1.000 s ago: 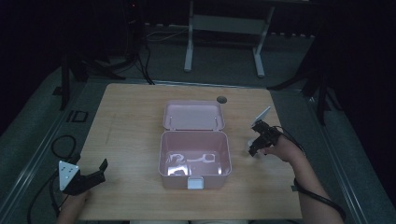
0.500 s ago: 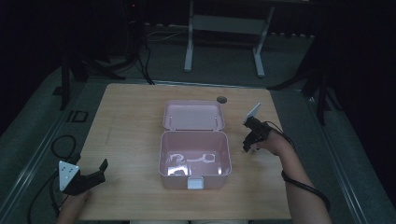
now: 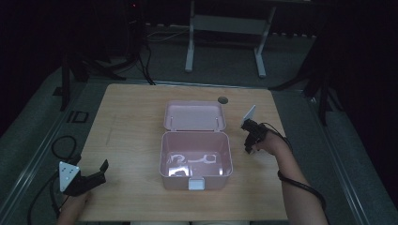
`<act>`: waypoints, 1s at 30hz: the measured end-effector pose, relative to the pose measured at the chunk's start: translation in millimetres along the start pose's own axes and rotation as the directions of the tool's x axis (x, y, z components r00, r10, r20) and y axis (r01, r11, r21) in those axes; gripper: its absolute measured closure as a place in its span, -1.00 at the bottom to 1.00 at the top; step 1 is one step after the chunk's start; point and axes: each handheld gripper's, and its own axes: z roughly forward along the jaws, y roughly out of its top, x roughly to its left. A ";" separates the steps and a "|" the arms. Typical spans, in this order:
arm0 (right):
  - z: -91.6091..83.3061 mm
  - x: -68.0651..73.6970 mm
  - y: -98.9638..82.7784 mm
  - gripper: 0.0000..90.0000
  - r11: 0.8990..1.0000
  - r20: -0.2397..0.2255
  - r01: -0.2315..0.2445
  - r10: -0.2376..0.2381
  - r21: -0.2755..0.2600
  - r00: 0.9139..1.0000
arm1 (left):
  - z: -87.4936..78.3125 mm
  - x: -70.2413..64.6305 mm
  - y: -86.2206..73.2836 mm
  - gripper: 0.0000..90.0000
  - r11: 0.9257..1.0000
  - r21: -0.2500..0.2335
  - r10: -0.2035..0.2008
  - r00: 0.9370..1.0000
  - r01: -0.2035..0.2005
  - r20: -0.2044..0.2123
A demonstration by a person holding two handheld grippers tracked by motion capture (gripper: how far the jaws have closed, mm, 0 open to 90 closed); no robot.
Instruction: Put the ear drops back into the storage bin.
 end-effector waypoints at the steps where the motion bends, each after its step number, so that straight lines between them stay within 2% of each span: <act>1: 0.0 0.4 0.3 0.31 1.000 0.001 0.003 -0.003 0.001 1.000 | 0.0 0.0 0.0 -0.99 1.000 0.000 0.000 1.000 0.000 0.000; 4: -0.9 2.4 0.3 0.32 1.000 0.035 0.025 -0.025 0.003 0.999 | 0.0 0.0 0.0 -0.99 1.000 0.000 0.000 1.000 0.000 0.000; 12: -5.7 5.3 -6.8 0.32 0.995 0.040 0.097 -0.097 0.015 0.994 | 0.0 -0.1 0.0 -0.99 1.000 0.001 0.000 1.000 0.000 -0.001; 14: -5.9 7.5 -10.5 0.32 0.992 0.037 0.129 -0.130 0.013 0.991 | 0.0 -0.2 0.0 -0.99 1.000 0.001 0.002 1.000 -0.002 -0.002; 15: -5.4 10.7 -15.0 0.32 0.986 0.044 0.166 -0.167 0.023 0.985 | 0.0 -0.1 0.0 -0.99 1.000 0.001 0.002 1.000 -0.002 -0.002; 16: -5.4 10.7 -15.0 0.32 0.986 0.044 0.166 -0.167 0.023 0.985 | 0.0 -0.1 0.0 -0.99 1.000 0.001 0.002 1.000 -0.002 -0.002; 17: -4.9 13.9 -20.2 0.32 0.976 0.055 0.218 -0.219 0.023 0.974 | 0.0 -0.1 0.1 -0.99 1.000 0.003 0.001 1.000 -0.001 -0.002; 19: -4.1 16.0 -24.7 0.32 0.970 0.054 0.243 -0.244 0.020 0.968 | 0.1 -0.1 0.1 -0.99 1.000 0.003 0.001 1.000 -0.001 -0.002; 20: -4.1 16.0 -24.7 0.32 0.970 0.054 0.243 -0.244 0.020 0.968 | 0.1 -0.1 0.1 -0.99 1.000 0.003 0.001 1.000 -0.001 -0.002; 21: -3.8 17.1 -27.3 0.32 0.965 0.053 0.261 -0.262 0.019 0.964 | 0.1 -0.1 0.1 -0.99 1.000 0.003 0.001 1.000 -0.001 -0.003; 22: -4.0 19.2 -32.8 0.32 0.956 0.054 0.295 -0.295 0.011 0.954 | 0.1 -0.1 0.1 -0.99 1.000 0.002 0.002 1.000 -0.002 -0.003; 23: -4.2 19.9 -35.6 0.32 0.951 0.051 0.309 -0.309 0.001 0.950 | 0.1 -0.1 0.1 -0.99 1.000 0.002 0.002 1.000 -0.002 -0.003; 25: -3.8 20.4 -38.2 0.32 0.949 0.046 0.316 -0.315 -0.004 0.948 | 0.1 -0.1 0.1 -0.99 1.000 0.003 0.001 1.000 -0.001 -0.003; 26: -2.3 22.8 -43.2 0.32 0.939 0.058 0.343 -0.342 -0.002 0.938 | 0.1 -0.1 0.1 -0.99 1.000 0.003 0.001 1.000 -0.001 -0.004; 30: 0.1 29.6 -53.4 0.32 0.917 0.068 0.399 -0.398 0.007 0.915 | 0.2 -0.1 0.1 -0.99 1.000 0.003 0.001 1.000 -0.001 -0.004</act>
